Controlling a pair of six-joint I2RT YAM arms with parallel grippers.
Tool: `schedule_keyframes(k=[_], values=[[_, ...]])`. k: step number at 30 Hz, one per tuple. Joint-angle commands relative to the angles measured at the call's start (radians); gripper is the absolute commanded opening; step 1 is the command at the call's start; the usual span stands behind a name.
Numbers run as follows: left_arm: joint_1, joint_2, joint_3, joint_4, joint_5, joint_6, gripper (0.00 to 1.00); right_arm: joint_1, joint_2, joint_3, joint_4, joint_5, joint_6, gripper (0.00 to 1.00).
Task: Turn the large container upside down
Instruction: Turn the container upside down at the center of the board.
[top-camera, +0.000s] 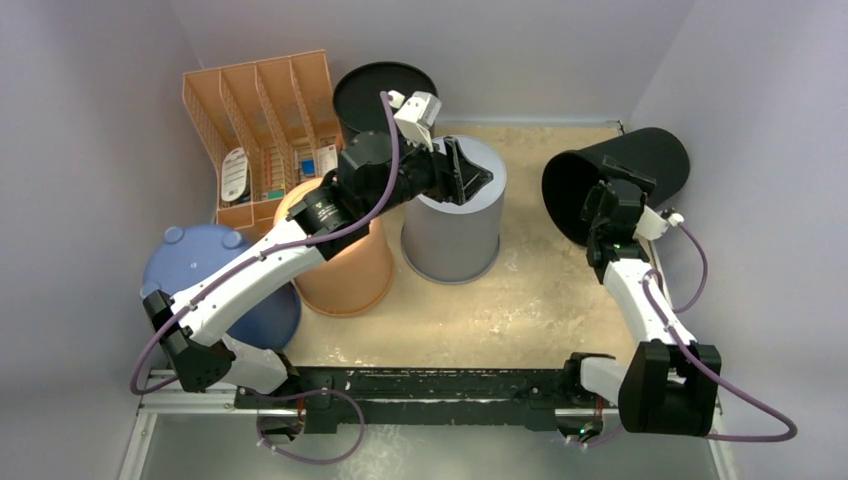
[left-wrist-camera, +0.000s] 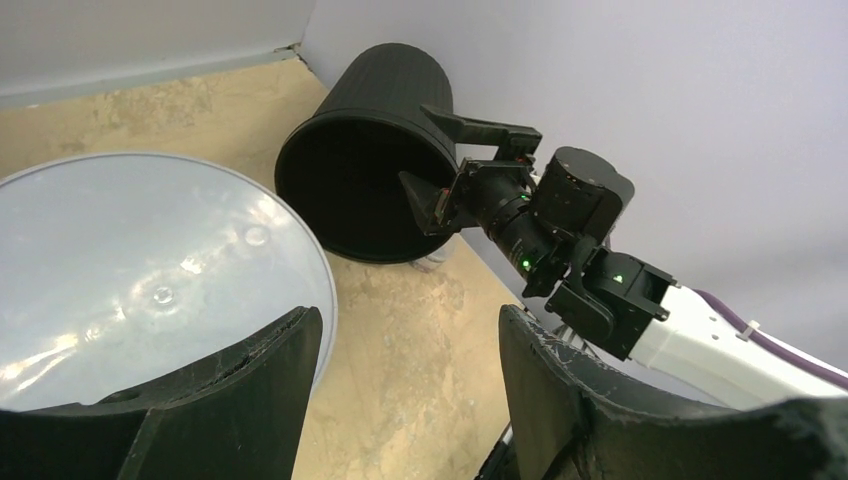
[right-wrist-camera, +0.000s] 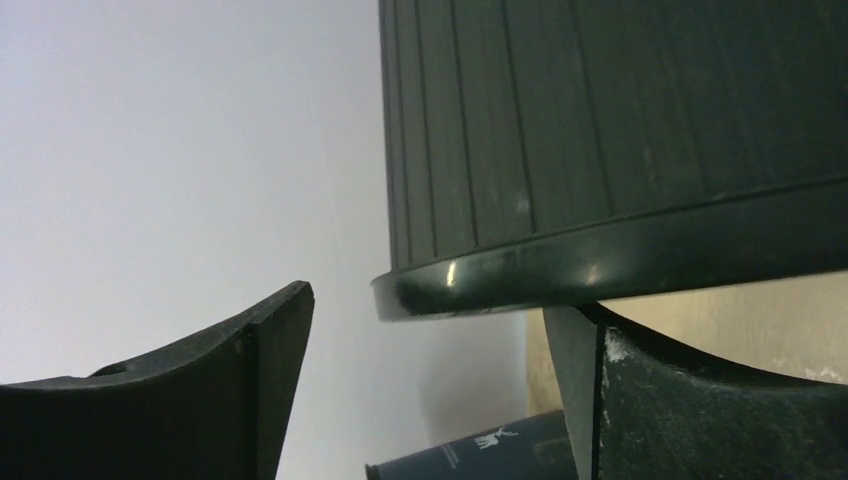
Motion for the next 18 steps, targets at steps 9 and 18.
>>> schedule_keyframes(k=[9,18], values=[[0.006,-0.01,-0.014,0.033,0.045,-0.01,0.65,-0.01,0.04,-0.006,0.07,0.036,0.018,0.34],[0.006,-0.037,-0.018,-0.006,-0.033,0.003,0.65,-0.007,0.067,-0.01,0.222,-0.085,-0.127,0.0]])
